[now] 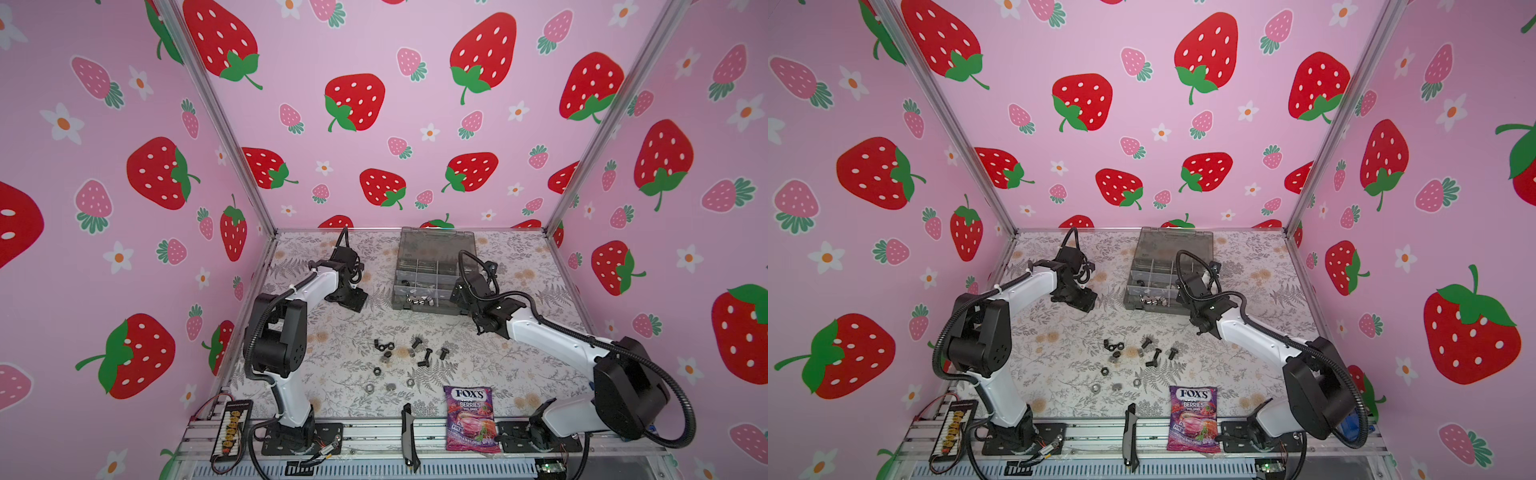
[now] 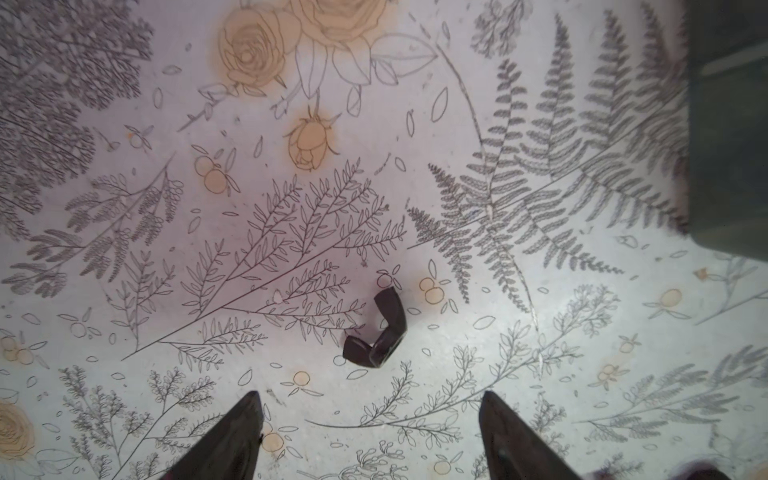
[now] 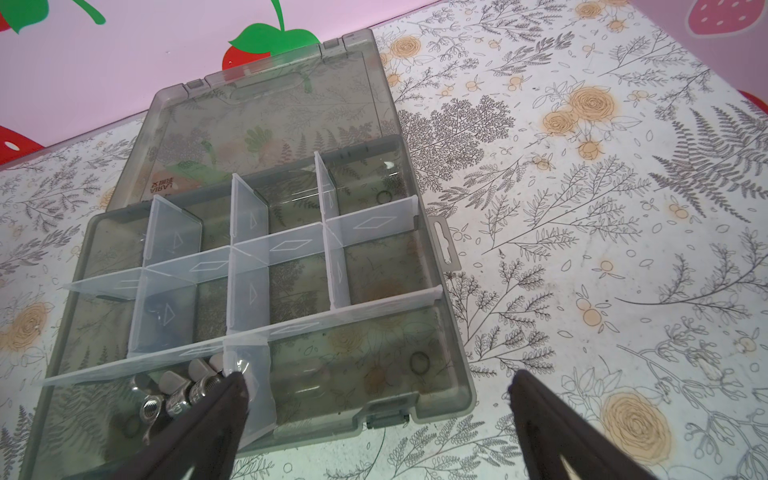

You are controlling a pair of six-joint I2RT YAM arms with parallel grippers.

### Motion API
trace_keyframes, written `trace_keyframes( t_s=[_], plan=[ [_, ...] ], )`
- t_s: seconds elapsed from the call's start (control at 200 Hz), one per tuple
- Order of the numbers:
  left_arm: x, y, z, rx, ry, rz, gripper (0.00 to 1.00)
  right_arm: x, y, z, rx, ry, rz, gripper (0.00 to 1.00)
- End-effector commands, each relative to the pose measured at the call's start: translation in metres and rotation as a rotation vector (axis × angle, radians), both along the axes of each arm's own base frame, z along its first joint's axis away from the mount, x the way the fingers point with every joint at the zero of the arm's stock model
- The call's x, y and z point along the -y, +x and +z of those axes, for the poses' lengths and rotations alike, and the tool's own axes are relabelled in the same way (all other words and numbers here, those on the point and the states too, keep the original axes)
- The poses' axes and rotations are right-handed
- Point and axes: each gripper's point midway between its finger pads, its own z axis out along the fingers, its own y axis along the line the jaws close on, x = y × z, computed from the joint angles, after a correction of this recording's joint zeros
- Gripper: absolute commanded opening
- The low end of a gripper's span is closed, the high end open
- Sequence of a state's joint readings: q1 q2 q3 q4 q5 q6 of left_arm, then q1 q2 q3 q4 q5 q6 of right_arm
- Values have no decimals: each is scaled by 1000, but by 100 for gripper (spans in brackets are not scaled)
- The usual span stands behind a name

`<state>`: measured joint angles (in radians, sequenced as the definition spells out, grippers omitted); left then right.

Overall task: Sort the screws and nuts into containers
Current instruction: 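Move the left gripper back over a third black wing nut on the table, then lower the left gripper and grasp the black wing nut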

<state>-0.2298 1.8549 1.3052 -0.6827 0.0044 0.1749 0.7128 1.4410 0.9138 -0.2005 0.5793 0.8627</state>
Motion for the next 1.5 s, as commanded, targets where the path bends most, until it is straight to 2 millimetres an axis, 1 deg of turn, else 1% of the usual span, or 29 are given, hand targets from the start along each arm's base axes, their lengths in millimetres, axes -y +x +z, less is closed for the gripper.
trace_keyframes(
  t_s=[0.0,0.06,0.125,0.215,0.36,0.475,0.585,0.665,0.765,0.855,0.9,0.915,0.975,1.08,1.125,1.255,1.466,1.476,1.496],
  plan=[
    [1,-2,1,-32,0,-36,75,5,2,0,10,-4,-30,100],
    [-2,-1,-3,-40,6,-27,67,5,3,-1,7,-8,-31,100],
    [-4,-1,-6,-49,10,-20,61,4,3,-1,6,-7,-30,100],
    [-5,2,-9,-43,14,-18,58,4,3,-2,3,-4,-31,100],
    [-3,11,-10,-28,12,-22,57,2,4,-3,0,-5,-27,100],
    [-1,18,-13,-27,15,-30,53,2,5,-3,-2,-8,-28,100],
    [-1,22,-17,-42,17,-34,46,2,4,-4,-3,-7,-29,100],
    [-2,22,-21,-53,25,-32,45,2,4,-3,-2,-7,-28,100],
    [-3,20,-24,-66,30,-32,44,3,4,-3,-2,-6,-32,100],
    [-4,19,-25,-72,30,-27,40,3,4,-2,0,-7,-32,100],
    [-4,18,-26,-74,30,-26,36,3,4,-2,0,-7,-31,100],
    [-4,18,-26,-75,28,-25,33,3,4,-2,1,-6,-33,100],
    [-5,15,-28,-89,26,-21,30,3,5,-2,-1,-8,-31,100],
    [-7,12,-32,-104,35,-15,29,1,6,-2,-2,-6,-29,100],
    [-7,12,-34,-110,38,-13,26,0,6,-2,-2,-5,-27,100],
    [-8,8,-36,-123,37,-8,23,0,7,-1,0,-3,-26,100],
    [-8,0,-38,-148,26,-1,7,0,6,-1,1,0,-26,100],
    [-7,0,-38,-148,23,-2,3,0,6,-1,-1,0,-26,100],
    [-6,-1,-38,-154,19,-3,0,0,6,-1,0,1,-28,100]
  ],
)
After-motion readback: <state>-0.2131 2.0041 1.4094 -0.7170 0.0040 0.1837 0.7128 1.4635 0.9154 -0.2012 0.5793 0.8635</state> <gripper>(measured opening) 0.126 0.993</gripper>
